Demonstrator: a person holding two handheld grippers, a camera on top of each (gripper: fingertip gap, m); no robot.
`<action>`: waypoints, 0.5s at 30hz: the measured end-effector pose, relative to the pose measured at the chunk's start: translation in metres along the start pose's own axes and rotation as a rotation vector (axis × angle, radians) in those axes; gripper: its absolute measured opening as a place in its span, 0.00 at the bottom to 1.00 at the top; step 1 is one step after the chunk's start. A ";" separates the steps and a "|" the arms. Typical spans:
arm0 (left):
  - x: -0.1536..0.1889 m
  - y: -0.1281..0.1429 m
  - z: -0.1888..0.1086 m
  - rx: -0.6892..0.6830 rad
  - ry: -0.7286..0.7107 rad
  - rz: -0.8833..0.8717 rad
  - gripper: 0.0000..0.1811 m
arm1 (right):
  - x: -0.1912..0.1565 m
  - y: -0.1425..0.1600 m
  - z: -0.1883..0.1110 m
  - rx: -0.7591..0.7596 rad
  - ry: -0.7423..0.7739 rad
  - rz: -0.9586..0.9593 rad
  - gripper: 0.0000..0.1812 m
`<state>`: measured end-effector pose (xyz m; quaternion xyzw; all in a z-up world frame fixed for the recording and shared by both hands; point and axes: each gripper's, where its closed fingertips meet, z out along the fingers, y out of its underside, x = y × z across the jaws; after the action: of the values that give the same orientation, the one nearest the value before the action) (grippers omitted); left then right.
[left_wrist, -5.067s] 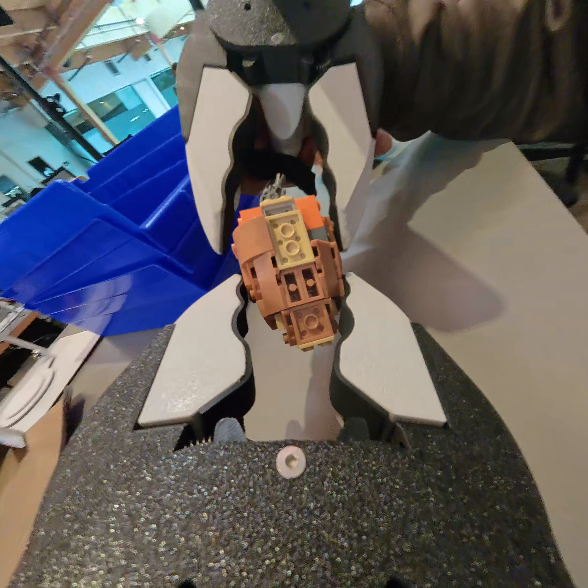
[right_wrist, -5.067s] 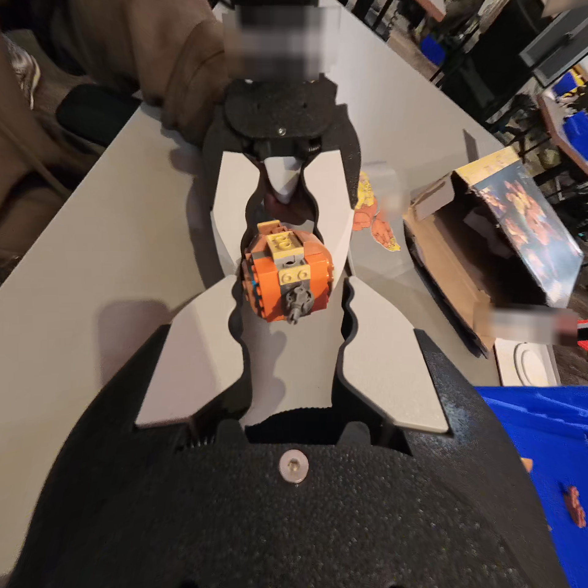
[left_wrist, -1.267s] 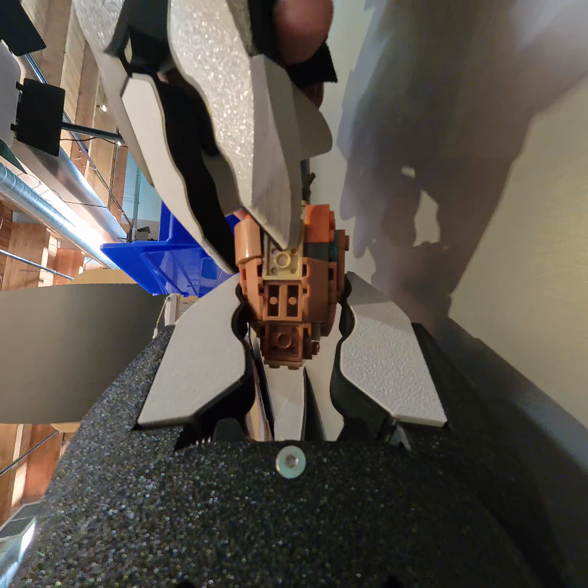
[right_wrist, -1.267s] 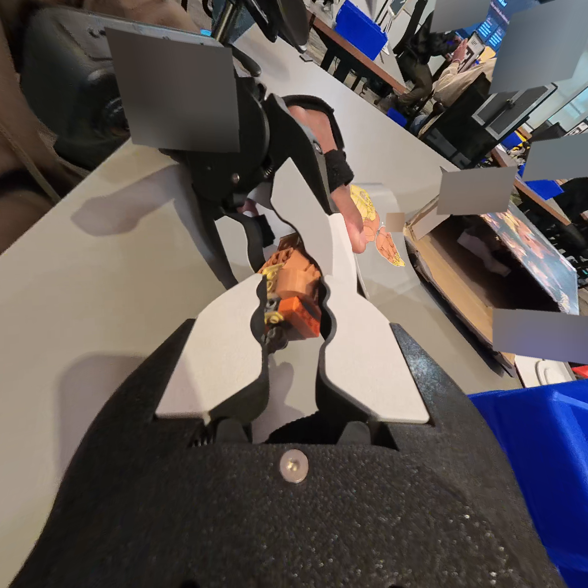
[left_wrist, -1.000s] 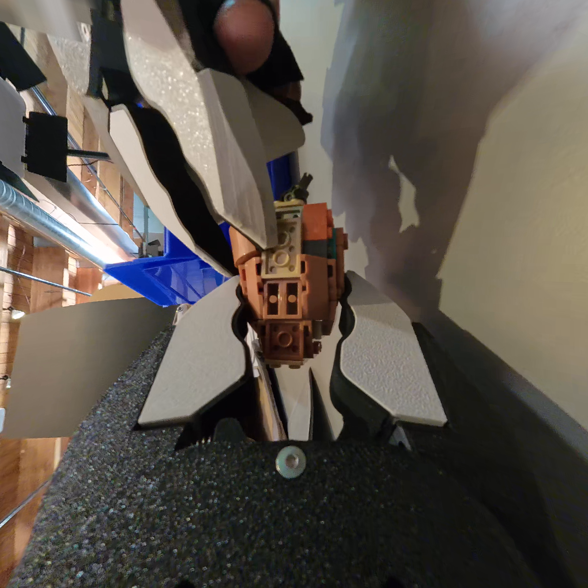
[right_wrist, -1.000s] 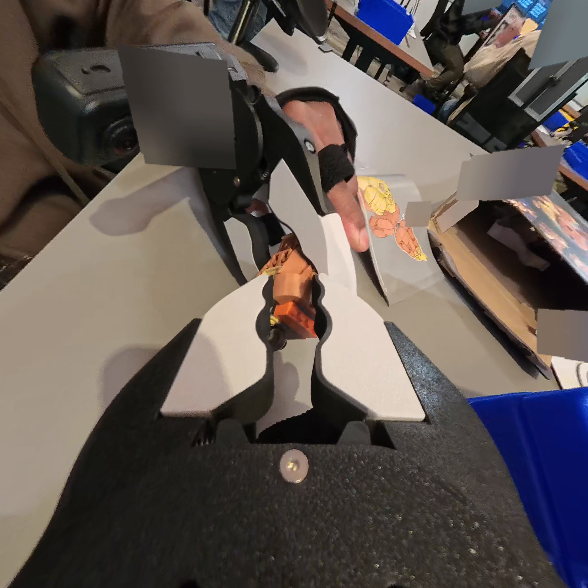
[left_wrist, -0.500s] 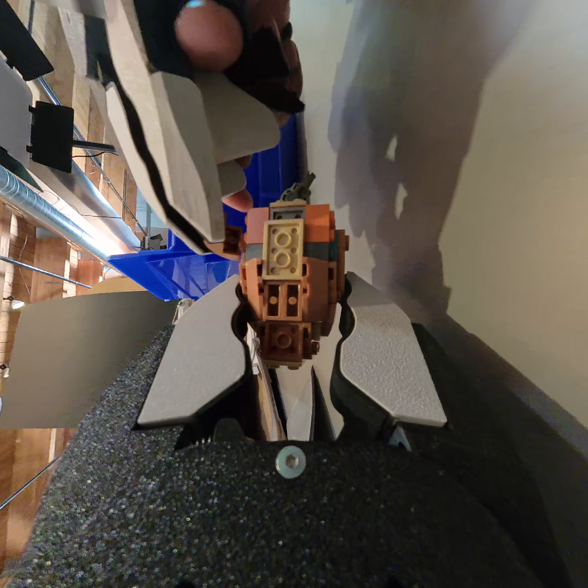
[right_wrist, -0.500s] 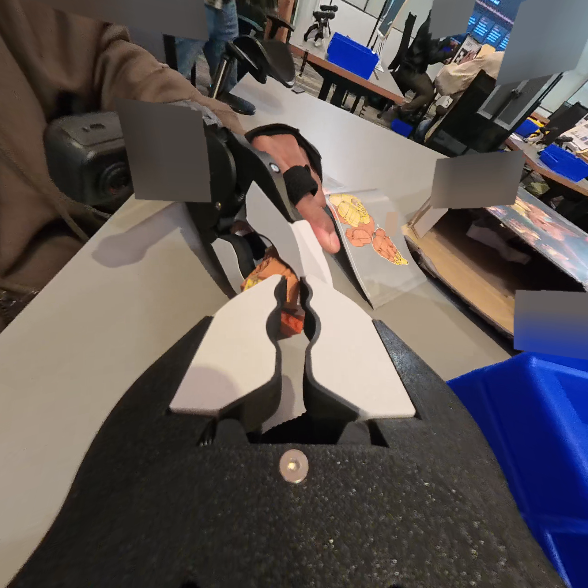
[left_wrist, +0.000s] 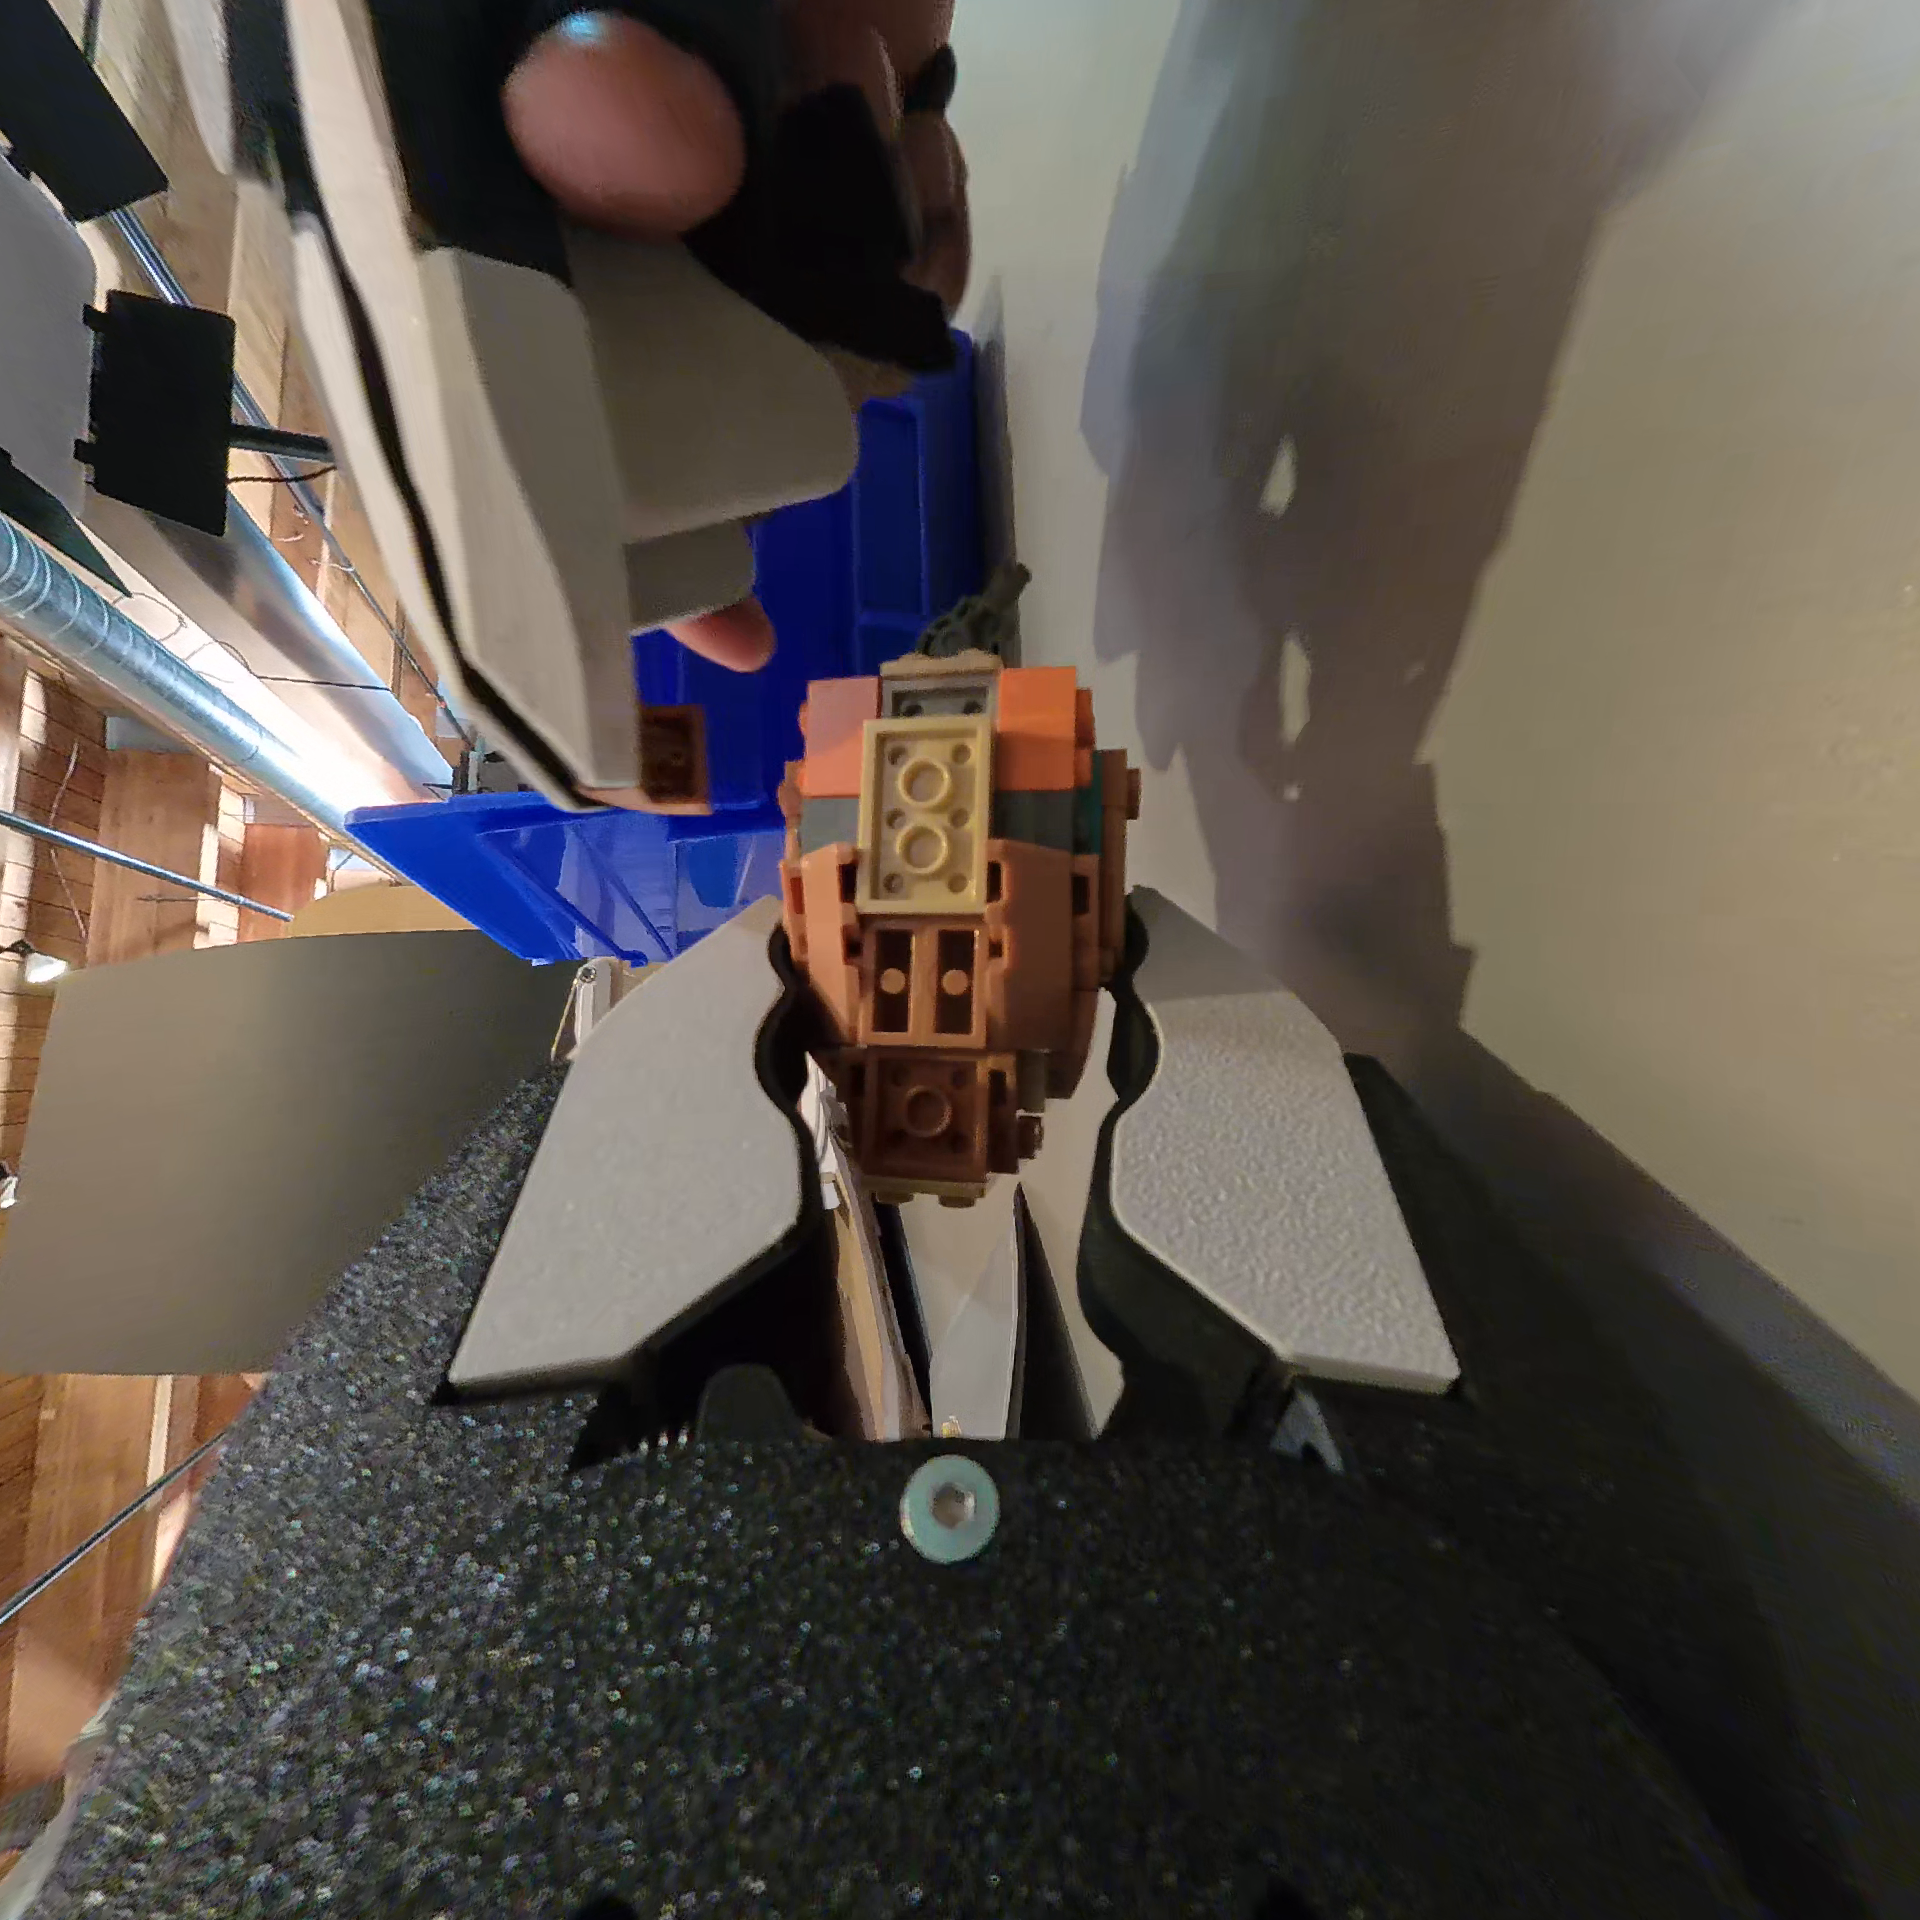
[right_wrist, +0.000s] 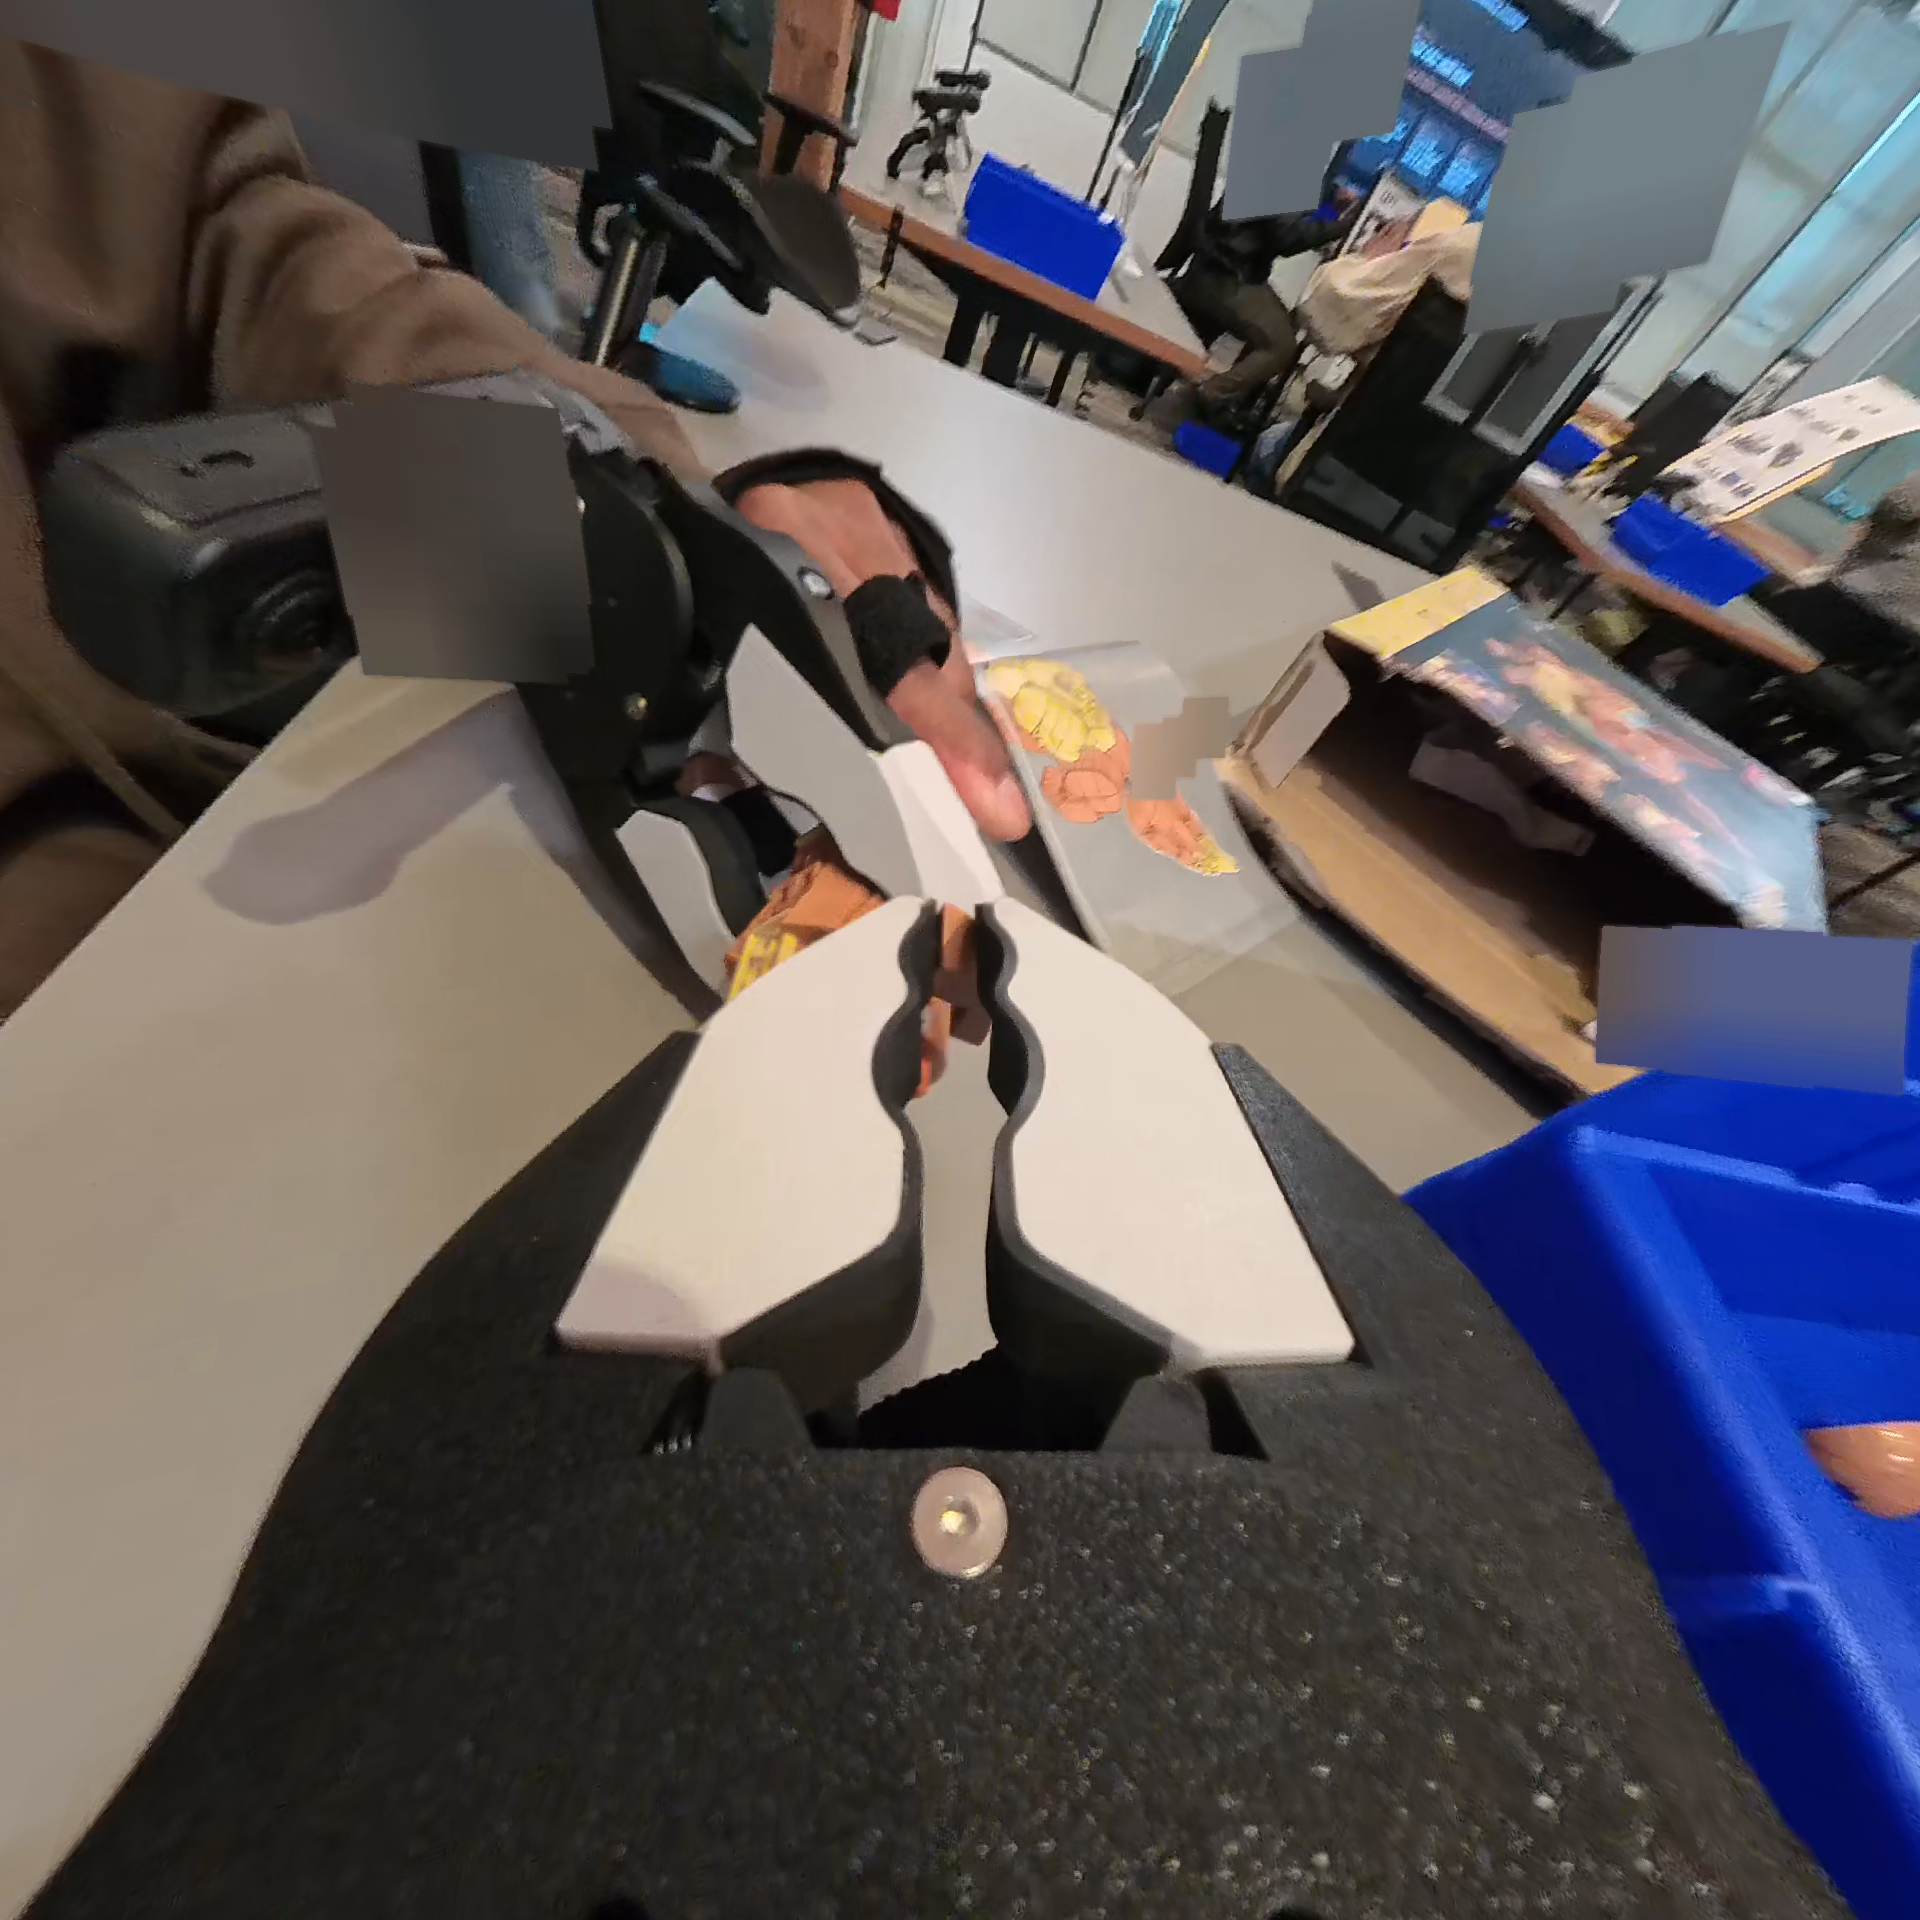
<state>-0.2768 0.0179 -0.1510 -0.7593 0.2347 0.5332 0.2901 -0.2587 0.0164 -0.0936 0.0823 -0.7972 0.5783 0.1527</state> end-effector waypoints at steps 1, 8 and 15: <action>0.000 0.000 0.000 -0.002 0.002 -0.003 0.31 | 0.005 -0.005 -0.002 0.016 0.030 -0.017 0.04; 0.002 0.000 0.002 0.001 0.014 -0.021 0.31 | 0.128 -0.070 -0.093 0.271 0.816 -0.065 0.04; -0.009 0.005 0.000 0.005 -0.008 -0.134 0.31 | 0.166 -0.044 -0.140 0.303 0.939 0.291 0.16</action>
<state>-0.2827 0.0149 -0.1431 -0.7702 0.1835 0.5151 0.3282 -0.3808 0.1429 0.0419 -0.2771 -0.5532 0.6770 0.3986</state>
